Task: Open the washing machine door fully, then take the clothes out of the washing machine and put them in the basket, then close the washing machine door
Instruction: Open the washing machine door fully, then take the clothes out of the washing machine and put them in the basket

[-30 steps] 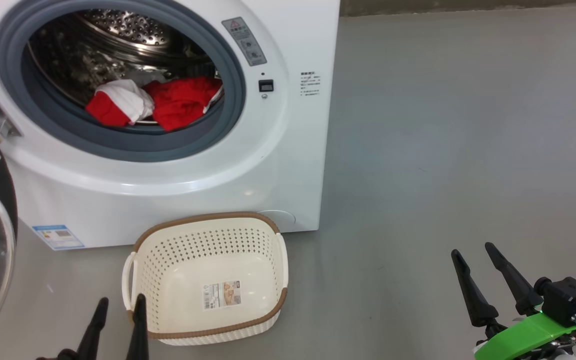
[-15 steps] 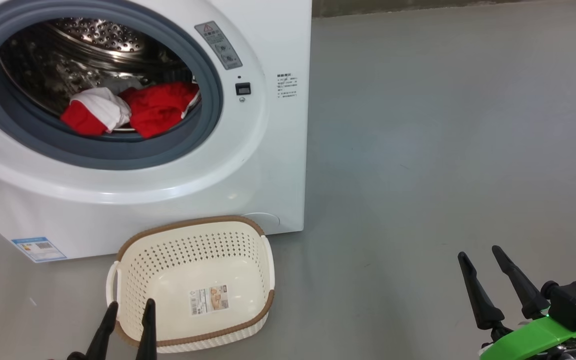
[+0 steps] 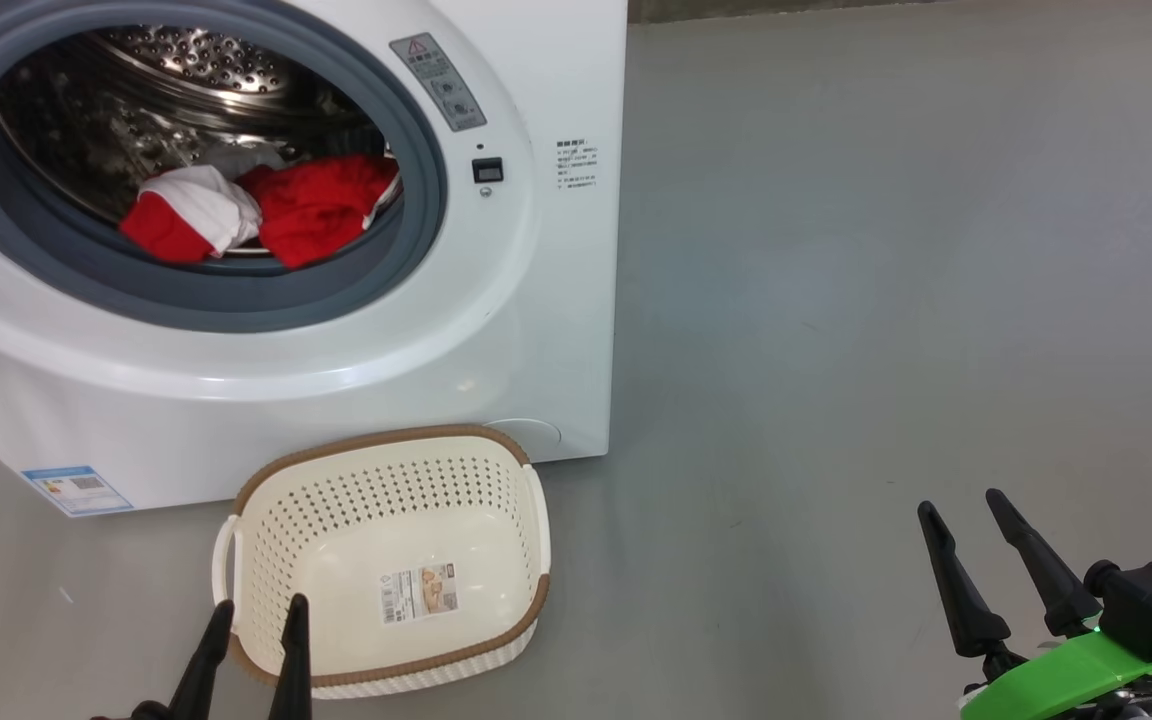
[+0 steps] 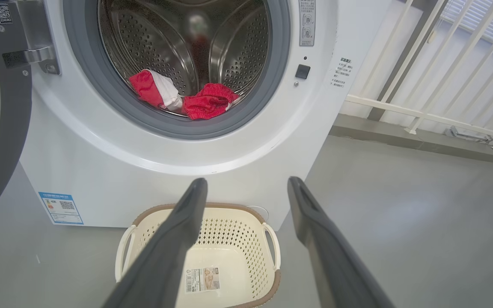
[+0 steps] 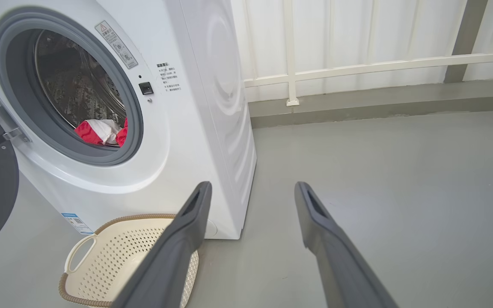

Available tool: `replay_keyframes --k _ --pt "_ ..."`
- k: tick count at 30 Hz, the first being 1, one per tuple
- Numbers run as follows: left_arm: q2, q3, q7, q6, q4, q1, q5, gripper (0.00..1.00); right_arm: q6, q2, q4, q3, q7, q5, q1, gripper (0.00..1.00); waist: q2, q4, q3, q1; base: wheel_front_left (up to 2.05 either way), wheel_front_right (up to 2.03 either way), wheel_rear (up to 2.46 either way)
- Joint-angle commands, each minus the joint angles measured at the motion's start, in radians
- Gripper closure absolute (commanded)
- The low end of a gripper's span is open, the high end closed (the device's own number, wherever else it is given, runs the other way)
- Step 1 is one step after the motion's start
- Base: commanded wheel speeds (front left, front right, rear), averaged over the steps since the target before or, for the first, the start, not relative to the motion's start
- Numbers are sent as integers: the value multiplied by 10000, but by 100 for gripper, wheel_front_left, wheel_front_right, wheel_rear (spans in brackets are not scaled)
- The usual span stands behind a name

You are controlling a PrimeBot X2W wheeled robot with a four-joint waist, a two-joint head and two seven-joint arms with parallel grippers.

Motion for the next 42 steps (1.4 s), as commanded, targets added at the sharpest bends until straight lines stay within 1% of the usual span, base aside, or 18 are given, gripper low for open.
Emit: replay_keyframes --k 1,11,25,30,42 --pt "133 323 -51 -54 -291 -294 66 0 48 -176 -274 130 -93 10 -138 0 0 3 16 0 0 0 0" --pt "171 358 -51 -54 -408 -448 64 0 48 -168 -291 115 -93 6 -204 0 0 20 140 0 29 -33 4" --pt "255 370 -51 -54 -341 -599 -23 0 48 -142 -282 187 -94 -9 -247 0 0 112 187 0 129 -142 13" --pt "239 510 -51 -54 -143 -698 248 0 48 -142 -303 186 -94 -8 -243 0 0 167 175 0 107 -114 8" --pt "133 518 -51 -54 -139 -689 332 0 48 -168 -289 253 -94 -8 -189 0 0 222 121 0 21 -21 0"
